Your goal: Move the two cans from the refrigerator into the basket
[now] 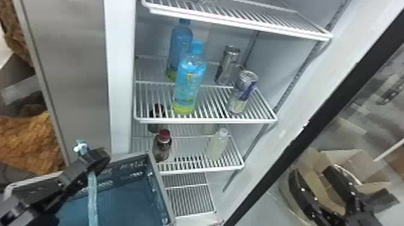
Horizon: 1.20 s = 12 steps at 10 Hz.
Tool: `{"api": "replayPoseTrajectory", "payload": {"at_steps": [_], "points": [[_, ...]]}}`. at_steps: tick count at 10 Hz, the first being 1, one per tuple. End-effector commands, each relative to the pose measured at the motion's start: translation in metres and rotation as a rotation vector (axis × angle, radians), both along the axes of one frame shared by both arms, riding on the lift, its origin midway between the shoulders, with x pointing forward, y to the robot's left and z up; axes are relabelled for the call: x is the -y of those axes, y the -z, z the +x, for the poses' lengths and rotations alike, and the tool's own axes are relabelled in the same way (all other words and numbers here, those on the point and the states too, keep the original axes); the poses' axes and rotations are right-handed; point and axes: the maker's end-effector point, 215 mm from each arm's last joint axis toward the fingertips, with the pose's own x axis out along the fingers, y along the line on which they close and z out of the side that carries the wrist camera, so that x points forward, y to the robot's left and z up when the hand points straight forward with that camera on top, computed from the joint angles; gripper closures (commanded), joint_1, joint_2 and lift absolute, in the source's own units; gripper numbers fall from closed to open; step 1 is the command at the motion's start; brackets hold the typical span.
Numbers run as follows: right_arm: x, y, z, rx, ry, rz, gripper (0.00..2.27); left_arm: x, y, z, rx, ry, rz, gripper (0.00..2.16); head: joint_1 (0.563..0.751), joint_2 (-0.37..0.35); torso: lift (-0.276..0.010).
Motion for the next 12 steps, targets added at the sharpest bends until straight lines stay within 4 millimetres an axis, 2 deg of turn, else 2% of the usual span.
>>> {"api": "replayPoseTrajectory", "payload": {"at_steps": [1,4,12], "points": [[0.000,0.000,0.000,0.001,0.000,0.000,0.20,0.000,-0.002,-0.001,-0.001,-0.001,-0.013,1.20,0.695,-0.350,-0.035],[0.000,-0.002,0.010,0.025,0.002,0.002,0.20,0.001,0.001,-0.004,-0.011,0.003,-0.013,1.20,0.695,-0.350,-0.035],[0.005,-0.003,0.061,0.120,0.027,0.023,0.20,0.007,-0.003,-0.004,-0.002,0.020,-0.015,1.20,0.695,-0.350,-0.035]]}}
